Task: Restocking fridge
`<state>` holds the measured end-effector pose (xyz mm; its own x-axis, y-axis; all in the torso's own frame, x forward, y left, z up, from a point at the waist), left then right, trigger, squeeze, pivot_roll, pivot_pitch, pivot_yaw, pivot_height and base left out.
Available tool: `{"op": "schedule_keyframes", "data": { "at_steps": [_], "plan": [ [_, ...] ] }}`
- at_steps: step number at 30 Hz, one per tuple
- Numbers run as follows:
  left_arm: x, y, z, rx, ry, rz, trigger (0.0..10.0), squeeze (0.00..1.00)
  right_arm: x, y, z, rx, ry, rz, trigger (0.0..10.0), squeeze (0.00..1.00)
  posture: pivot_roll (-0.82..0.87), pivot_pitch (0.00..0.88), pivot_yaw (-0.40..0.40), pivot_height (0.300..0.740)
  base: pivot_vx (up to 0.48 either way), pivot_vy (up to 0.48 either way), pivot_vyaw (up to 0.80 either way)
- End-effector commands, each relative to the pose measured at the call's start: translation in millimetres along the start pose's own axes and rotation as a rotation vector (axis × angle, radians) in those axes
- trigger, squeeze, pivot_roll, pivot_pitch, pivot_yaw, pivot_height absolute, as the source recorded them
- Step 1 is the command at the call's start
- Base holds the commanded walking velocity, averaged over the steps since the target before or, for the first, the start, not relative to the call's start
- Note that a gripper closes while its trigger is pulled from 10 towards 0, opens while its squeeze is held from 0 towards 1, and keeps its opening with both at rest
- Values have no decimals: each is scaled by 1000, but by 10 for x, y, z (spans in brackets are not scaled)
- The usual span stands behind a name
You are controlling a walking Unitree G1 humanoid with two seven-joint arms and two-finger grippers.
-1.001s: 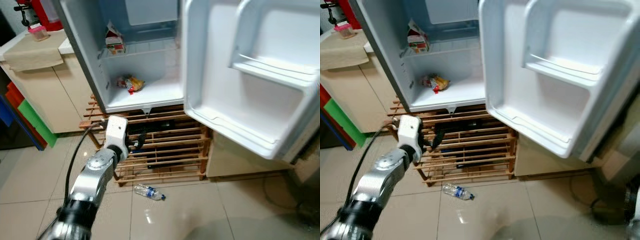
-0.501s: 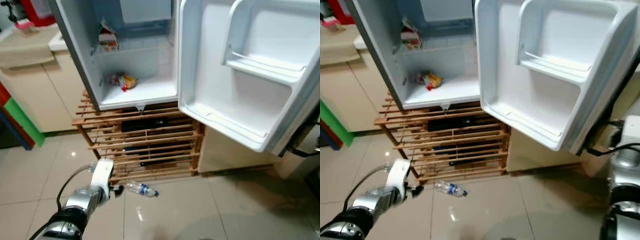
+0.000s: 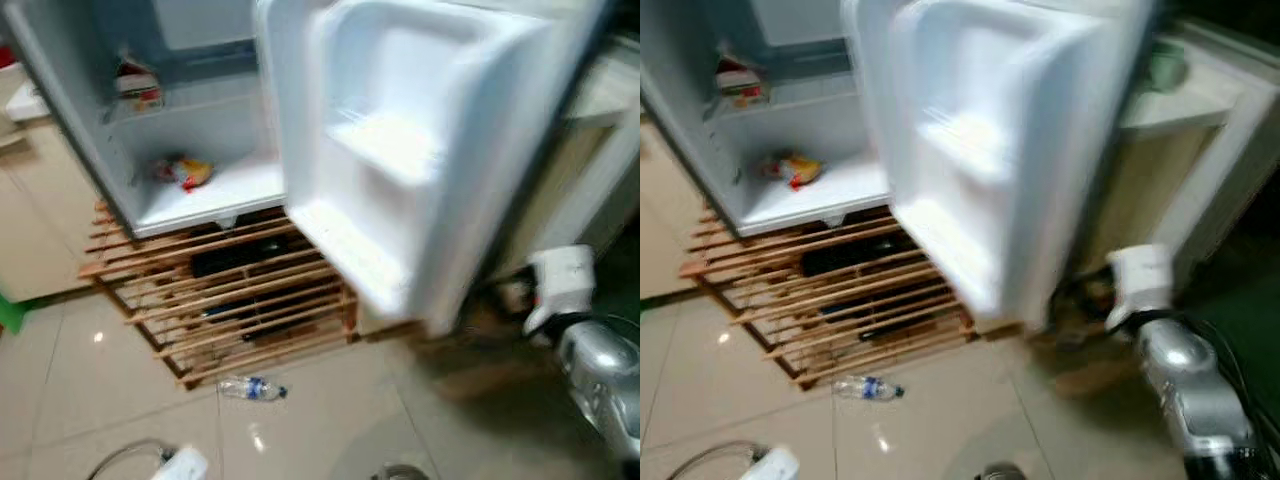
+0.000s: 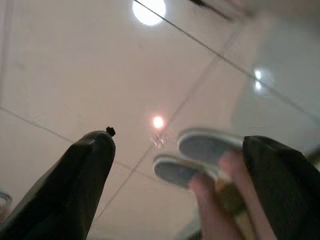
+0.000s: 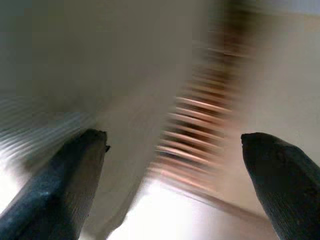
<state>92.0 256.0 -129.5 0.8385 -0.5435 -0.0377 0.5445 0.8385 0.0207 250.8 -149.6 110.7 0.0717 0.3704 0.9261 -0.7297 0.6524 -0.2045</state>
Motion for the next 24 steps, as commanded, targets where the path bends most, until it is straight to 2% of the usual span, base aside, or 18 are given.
{"op": "schedule_keyframes", "data": {
  "at_steps": [1, 2, 4, 5, 6, 7, 9, 10, 11, 12, 13, 14, 15, 18, 19, 21, 22, 24],
  "plan": [
    [-131, -29, -7, -31, 48, -103, 10000, 0, 110, 76, 53, 98, -39, -61, 10000, 0, -151, 0, 75, 740, 0, 0, 0],
    [-180, -57, -15, -44, 66, -126, 10000, 0, 88, 29, 83, 86, -35, -93, 10000, 0, -151, 0, 75, 740, 0, 0, 0],
    [-208, -92, -28, -50, 73, -117, 10000, 0, -8, -236, 73, -48, -17, -119, 10000, 0, -152, 0, 70, 740, 0, 0, 0],
    [-135, -94, -31, -38, 40, -85, 10000, 0, -36, -417, 63, -156, -17, -154, 10000, 0, -151, 0, 65, 740, 0, 0, 0],
    [7, -77, -25, -19, -22, -17, 10000, 0, -68, -617, 61, -285, -13, -182, 10000, 0, -147, 0, 61, 740, 0, 0, 0],
    [139, -54, -11, -4, -80, 42, 10000, 0, -87, -743, 79, -376, -2, -202, 10000, 0, -146, 0, 60, 740, 0, 0, 0],
    [552, 80, 83, 57, -251, 156, 10000, 0, -178, -1004, 164, -584, 63, -195, 10000, 0, -135, 0, 52, 740, 0, 0, 0],
    [782, 158, 163, 83, -349, 194, 10000, 0, -211, -1076, 216, -654, 94, -188, 10000, 0, -134, 0, 50, 740, 0, 0, 0],
    [782, 158, 163, 83, -349, 194, 10000, 0, -211, -1076, 216, -654, 94, -188, 10000, 0, -134, 0, 50, 740, 0, 0, 0],
    [1178, 268, 339, 101, -517, 253, 10000, 0, -240, -1125, 249, -721, 125, -168, 10000, 0, -122, 0, 43, 740, 0, 0, 0],
    [1458, 333, 496, 113, -639, 266, 10000, 0, -240, -1115, 222, -737, 120, -155, 10000, 0, -117, 0, 42, 740, 0, 0, 0],
    [1458, 333, 496, 113, -639, 266, 10000, 0, -240, -1115, 222, -737, 120, -155, 10000, 0, -117, 0, 42, 740, 0, 0, 0],
    [1878, 420, 792, 129, -828, 277, 10000, 0, -256, -1058, 137, -737, 122, -118, 10000, 0, -108, 0, 38, 740, 0, 0, 0],
    [2367, 574, 1429, 98, -1203, 340, 10000, 0, -265, -910, -43, -720, 97, -139, 10000, 0, -102, 0, 41, 740, 0, 0, 0],
    [2566, 606, 1807, 69, -1370, 390, 10000, 0, -233, -839, -118, -701, 72, -142, 10000, 0, -96, 0, 42, 740, 0, 0, 0],
    [2738, 624, 2326, 10, -1575, 452, 10000, 0, -178, -742, -226, -675, 34, -142, 10000, 0, -95, 0, 45, 740, 0, 214, 0],
    [2771, 629, 2480, -8, -1636, 468, 10000, 0, -159, -709, -262, -668, 21, -144, 10000, 0, -94, 0, 45, 740, 0, 428, 0],
    [2810, 650, 2645, -12, -1696, 481, 10000, 0, -133, -657, -319, -655, 9, -130, 10000, 0, -93, 0, 44, 740, 0, 480, 0]
  ]
}}
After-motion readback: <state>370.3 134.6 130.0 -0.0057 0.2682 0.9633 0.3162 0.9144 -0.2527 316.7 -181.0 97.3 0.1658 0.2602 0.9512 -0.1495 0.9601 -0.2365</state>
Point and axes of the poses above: a point about 5 cm out from each wrist's last joint towards the gripper, its own z axis pointing back from the gripper into the wrist, its own x axis along the axis of the wrist's last joint, y = z × x, the point moved 3 cm from there along -z, pointing out of the wrist towards the gripper, and after that the axes turned 14 degrees about z, right-handed, at the moved point
